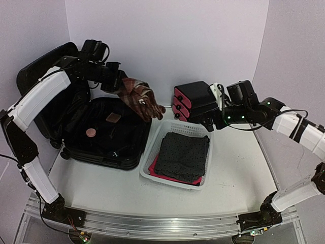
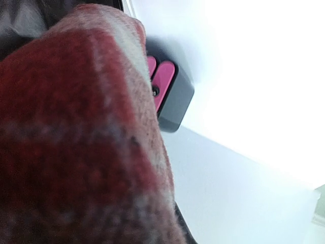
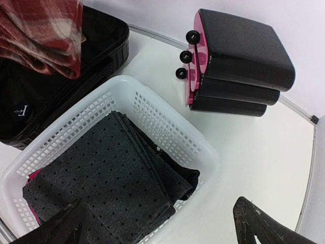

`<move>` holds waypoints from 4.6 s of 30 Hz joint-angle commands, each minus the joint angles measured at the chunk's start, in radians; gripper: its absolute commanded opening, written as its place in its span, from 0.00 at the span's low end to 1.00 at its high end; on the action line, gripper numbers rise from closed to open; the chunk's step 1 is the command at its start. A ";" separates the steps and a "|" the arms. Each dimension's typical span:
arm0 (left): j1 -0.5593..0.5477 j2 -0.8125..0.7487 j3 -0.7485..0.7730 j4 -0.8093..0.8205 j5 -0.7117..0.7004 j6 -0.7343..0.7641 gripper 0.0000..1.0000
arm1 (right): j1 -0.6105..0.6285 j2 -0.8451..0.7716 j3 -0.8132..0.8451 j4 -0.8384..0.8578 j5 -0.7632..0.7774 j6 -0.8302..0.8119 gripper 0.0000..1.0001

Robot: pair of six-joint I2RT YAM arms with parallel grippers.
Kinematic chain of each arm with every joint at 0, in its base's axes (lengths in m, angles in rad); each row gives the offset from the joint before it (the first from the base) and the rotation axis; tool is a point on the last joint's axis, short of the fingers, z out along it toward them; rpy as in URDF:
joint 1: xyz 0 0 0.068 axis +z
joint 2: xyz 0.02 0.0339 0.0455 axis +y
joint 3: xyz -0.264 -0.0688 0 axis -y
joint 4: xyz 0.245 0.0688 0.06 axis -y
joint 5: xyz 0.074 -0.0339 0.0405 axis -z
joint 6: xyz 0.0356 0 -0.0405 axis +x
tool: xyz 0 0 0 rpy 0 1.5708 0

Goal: Open, take out, and arrange the luggage

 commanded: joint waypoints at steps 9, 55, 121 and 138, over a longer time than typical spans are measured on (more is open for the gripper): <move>-0.243 0.231 0.205 0.282 -0.175 -0.151 0.00 | -0.024 -0.232 -0.041 -0.102 0.050 0.021 0.98; -0.720 0.266 -0.513 1.178 -0.870 0.020 0.00 | -0.025 -0.511 -0.317 -0.205 -0.156 0.166 0.98; -0.955 -0.342 -0.797 0.335 -0.789 0.441 0.67 | -0.025 -0.445 -0.265 -0.136 -0.607 0.251 0.98; -0.577 -0.010 -0.720 0.722 0.122 0.869 0.27 | 0.023 0.031 -0.334 0.393 -1.001 0.748 0.78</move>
